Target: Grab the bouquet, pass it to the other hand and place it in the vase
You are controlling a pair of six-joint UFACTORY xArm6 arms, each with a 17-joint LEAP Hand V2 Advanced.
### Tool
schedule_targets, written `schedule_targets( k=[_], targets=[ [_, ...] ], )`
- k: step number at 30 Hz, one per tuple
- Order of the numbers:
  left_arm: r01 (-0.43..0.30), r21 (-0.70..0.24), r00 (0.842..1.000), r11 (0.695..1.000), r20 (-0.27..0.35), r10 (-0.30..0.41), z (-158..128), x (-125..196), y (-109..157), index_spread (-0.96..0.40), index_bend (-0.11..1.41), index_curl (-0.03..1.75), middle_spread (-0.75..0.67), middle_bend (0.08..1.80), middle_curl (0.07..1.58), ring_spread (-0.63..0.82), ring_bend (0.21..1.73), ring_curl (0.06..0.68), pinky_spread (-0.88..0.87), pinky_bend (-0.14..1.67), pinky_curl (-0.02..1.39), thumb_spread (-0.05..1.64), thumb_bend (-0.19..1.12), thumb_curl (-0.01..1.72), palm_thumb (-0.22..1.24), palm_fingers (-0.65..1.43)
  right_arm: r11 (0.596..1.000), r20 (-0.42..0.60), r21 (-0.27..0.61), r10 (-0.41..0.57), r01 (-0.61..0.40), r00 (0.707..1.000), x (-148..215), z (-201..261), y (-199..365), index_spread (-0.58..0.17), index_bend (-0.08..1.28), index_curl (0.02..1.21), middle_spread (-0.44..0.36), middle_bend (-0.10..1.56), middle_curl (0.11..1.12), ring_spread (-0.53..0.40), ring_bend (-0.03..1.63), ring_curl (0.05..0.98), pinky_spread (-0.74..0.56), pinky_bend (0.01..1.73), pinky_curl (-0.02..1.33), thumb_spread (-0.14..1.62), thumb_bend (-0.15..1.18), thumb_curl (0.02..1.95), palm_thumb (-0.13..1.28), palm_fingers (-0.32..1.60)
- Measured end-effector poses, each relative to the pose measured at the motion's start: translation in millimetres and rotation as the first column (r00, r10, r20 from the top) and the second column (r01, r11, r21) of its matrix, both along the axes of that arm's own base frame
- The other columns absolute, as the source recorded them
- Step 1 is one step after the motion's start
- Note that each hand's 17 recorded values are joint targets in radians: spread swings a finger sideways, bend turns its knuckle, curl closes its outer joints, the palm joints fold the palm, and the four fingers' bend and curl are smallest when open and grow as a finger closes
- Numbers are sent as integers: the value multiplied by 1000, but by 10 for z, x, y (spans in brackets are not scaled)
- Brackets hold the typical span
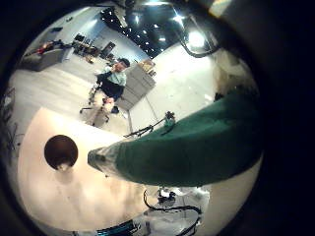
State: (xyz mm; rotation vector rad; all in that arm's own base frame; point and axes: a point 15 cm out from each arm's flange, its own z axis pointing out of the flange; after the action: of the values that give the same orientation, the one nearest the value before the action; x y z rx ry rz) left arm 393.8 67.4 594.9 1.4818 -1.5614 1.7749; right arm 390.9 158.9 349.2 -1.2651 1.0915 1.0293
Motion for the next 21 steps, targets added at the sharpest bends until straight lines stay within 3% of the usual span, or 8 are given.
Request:
schedule_targets(
  k=[8,16,21],
  targets=[
    [-44,-4,998,999,-54,44,-472,284,129,-694,304,1519,-536,1080,1023,-400,1413,590,-568,1123,716,172,-22,934,1123,1078,1000,-22,-2,9,-9,1000,-58,-104,61,-219,177,312,148,178,278,173,262,257,251,278,329,961,-19,550,962,50],
    [-51,-16,996,999,-76,50,-661,464,168,-666,289,1540,-538,1078,1026,-406,1411,592,-570,1120,725,179,-22,935,1118,1078,1000,-18,-3,12,-12,1000,-74,-98,76,-225,182,321,146,173,271,174,255,259,240,270,329,960,-18,556,965,63],
    [-51,-19,996,999,-71,50,-696,505,207,-635,194,1553,-537,1035,1019,-414,1400,576,-589,1136,710,350,-42,878,979,1080,1000,-20,-1,15,-15,1000,-77,-106,83,-227,189,331,146,170,263,174,247,260,241,263,327,959,-19,561,970,74]
  ],
)
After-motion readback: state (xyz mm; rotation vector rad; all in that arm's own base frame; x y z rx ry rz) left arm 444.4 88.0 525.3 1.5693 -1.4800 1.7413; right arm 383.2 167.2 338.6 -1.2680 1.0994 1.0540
